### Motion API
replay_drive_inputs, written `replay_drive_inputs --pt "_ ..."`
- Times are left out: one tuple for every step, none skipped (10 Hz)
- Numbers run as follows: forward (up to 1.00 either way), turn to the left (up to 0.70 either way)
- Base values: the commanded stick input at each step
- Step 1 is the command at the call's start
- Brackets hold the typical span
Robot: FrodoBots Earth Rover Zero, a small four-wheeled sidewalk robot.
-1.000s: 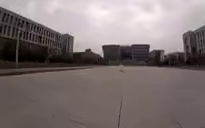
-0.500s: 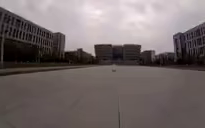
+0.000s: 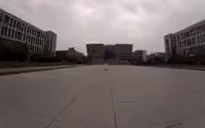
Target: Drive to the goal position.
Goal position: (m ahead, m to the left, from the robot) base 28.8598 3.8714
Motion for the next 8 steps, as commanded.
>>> replay_drive_inputs --pt "1.00 0.00" --pt "1.00 0.00" --pt "1.00 0.00" --pt "1.00 0.00" --pt "1.00 0.00" --pt "1.00 0.00" --pt "1.00 0.00" --pt "1.00 0.00"
